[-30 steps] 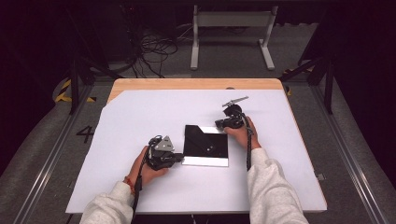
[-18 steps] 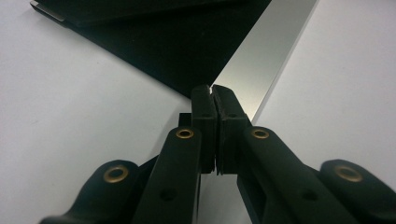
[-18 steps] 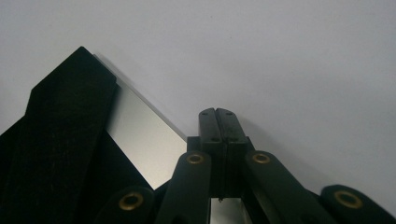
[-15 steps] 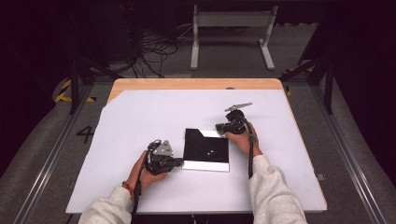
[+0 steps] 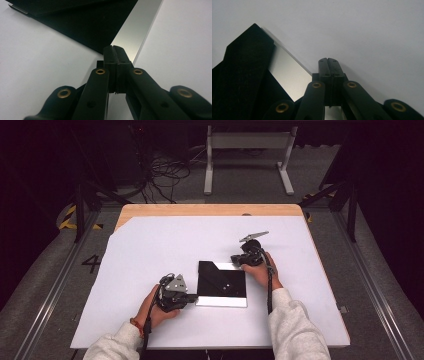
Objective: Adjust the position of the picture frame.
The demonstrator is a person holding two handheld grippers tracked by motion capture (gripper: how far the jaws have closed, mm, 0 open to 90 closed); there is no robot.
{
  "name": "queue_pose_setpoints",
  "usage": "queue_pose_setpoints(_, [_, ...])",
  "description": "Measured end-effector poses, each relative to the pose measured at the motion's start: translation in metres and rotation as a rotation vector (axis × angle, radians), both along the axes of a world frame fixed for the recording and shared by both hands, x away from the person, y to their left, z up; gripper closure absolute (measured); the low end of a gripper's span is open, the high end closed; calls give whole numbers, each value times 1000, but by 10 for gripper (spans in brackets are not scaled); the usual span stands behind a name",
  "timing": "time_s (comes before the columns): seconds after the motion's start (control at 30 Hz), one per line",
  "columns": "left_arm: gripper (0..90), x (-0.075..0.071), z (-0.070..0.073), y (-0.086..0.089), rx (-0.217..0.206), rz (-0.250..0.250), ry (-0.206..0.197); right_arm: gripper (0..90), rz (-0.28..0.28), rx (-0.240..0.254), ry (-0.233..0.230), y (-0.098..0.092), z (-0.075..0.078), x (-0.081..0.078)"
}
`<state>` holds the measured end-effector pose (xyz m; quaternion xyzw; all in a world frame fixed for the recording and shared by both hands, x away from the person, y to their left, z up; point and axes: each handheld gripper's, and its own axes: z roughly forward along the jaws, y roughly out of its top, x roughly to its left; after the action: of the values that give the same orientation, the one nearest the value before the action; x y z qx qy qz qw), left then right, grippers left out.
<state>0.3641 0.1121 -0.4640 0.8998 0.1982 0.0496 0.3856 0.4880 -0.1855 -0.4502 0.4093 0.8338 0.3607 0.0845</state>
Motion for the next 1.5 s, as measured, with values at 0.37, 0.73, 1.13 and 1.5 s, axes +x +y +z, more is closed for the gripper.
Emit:
queue_pose_setpoints(0.37, [886,1,1,0,8,-12,-4,900,-15,-25,-23,4,1,-3])
queue_pose_setpoints(0.73, [798,-3,10,14,-3,11,-75,813,-60,-80,-109,-11,11,-23])
queue_pose_setpoints(1.13, [609,-18,21,20,22,30,-170,681,22,-111,-214,-30,17,-79])
queue_pose_setpoints(1.5, [507,-24,25,37,11,58,-220,651,55,-104,-255,-41,22,-109])
